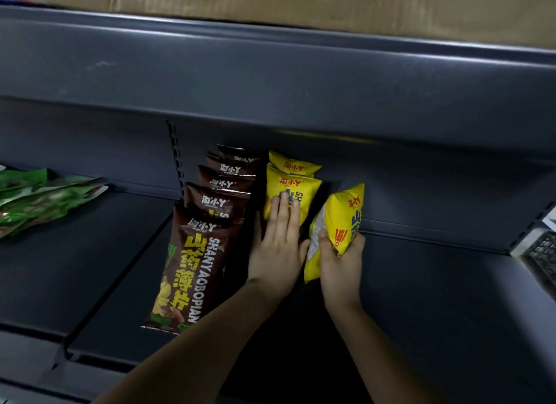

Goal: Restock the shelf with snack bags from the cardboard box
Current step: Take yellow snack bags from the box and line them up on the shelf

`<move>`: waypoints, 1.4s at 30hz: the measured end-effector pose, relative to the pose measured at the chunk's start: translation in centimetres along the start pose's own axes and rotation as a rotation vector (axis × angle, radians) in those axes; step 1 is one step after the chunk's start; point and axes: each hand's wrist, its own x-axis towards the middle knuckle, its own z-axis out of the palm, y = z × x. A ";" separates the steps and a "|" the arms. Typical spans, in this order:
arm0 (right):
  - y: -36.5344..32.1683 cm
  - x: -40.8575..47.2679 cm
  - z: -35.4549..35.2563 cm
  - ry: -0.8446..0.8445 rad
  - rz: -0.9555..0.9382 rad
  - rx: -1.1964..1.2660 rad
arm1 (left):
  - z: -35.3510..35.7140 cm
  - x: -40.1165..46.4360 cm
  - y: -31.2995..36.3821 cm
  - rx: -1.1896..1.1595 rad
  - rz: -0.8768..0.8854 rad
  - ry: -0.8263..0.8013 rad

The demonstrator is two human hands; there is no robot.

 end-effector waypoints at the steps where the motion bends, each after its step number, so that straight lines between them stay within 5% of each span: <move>1: 0.0 0.0 0.0 0.001 0.002 0.002 | 0.3 0.2 -0.1 0.000 -0.009 -0.008; 7: -0.1 -0.1 -0.1 -0.015 0.015 0.002 | 0.0 0.7 0.2 -0.037 -0.035 -0.061; 14: -1.5 -0.3 -0.2 -0.045 -0.002 -0.098 | -4.7 -1.3 1.2 -0.474 0.011 -0.025; 17: -1.9 -1.7 -0.8 -0.195 -0.046 -0.145 | -6.5 -2.0 2.1 -0.857 -0.162 -0.202; 22: -2.0 -3.7 -2.2 -0.490 -0.111 -0.216 | -7.3 -0.9 1.6 -1.386 -0.495 -0.194; 28: -2.4 -2.6 -0.5 -0.508 -0.004 -0.137 | -6.8 -0.2 0.3 -1.177 -0.515 -0.067; 33: -1.4 -3.0 1.5 -0.411 -0.225 -0.402 | -5.8 -1.6 0.2 -0.841 -0.527 -0.169; 42: -0.1 -1.2 3.1 -0.578 -0.268 -0.626 | -5.4 -1.5 -0.8 -1.033 -0.517 -0.198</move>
